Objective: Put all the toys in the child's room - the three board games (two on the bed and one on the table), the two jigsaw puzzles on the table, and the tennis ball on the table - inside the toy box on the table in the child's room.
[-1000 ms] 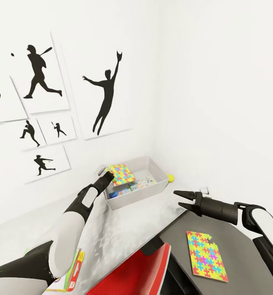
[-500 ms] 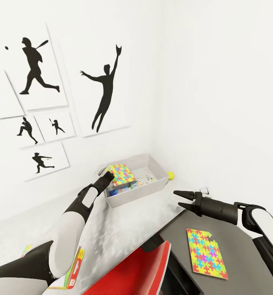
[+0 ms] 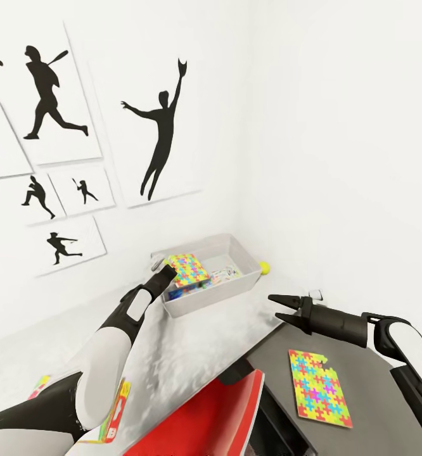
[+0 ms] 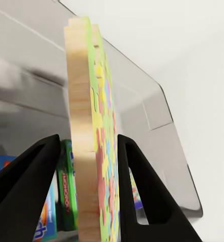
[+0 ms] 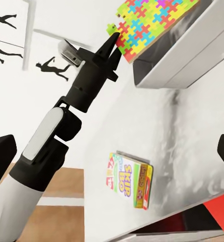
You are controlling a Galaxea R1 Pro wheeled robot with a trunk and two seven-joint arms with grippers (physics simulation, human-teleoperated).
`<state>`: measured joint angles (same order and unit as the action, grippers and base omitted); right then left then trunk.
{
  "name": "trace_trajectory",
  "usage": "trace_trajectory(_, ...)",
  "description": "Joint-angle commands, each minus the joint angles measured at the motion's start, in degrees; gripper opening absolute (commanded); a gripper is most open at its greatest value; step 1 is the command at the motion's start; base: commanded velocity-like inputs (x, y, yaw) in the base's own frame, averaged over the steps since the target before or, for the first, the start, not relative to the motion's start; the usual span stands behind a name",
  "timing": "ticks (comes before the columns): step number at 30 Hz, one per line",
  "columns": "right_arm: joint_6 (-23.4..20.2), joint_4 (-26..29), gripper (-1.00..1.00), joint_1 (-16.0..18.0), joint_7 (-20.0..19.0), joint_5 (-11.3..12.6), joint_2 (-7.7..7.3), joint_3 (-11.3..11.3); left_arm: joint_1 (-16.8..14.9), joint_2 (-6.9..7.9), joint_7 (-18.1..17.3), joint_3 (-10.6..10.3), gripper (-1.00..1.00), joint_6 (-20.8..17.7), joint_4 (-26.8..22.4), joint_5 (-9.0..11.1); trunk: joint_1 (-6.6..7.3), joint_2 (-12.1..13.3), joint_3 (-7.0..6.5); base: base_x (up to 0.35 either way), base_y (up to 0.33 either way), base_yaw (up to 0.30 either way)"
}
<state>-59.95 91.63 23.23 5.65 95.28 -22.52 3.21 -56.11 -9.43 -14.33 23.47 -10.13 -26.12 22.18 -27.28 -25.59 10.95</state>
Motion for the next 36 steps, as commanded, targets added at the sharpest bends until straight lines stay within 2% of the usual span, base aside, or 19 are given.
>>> trace_trajectory(1,0.0,0.0,1.00,0.1,0.6,0.6,-0.06,0.0,-0.1,-0.06,-0.3,0.4,-1.00,-0.6,-0.1,0.5,-0.03,-0.1,0.20,0.000,0.000,0.000)
trace_trajectory(36,0.0,0.0,1.00,0.1,0.6,0.6,0.02,0.2,-0.1,0.02,-0.8,0.3,-1.00,-0.5,-3.0,0.6,-0.03,-0.1,2.60,0.000,0.000,0.000)
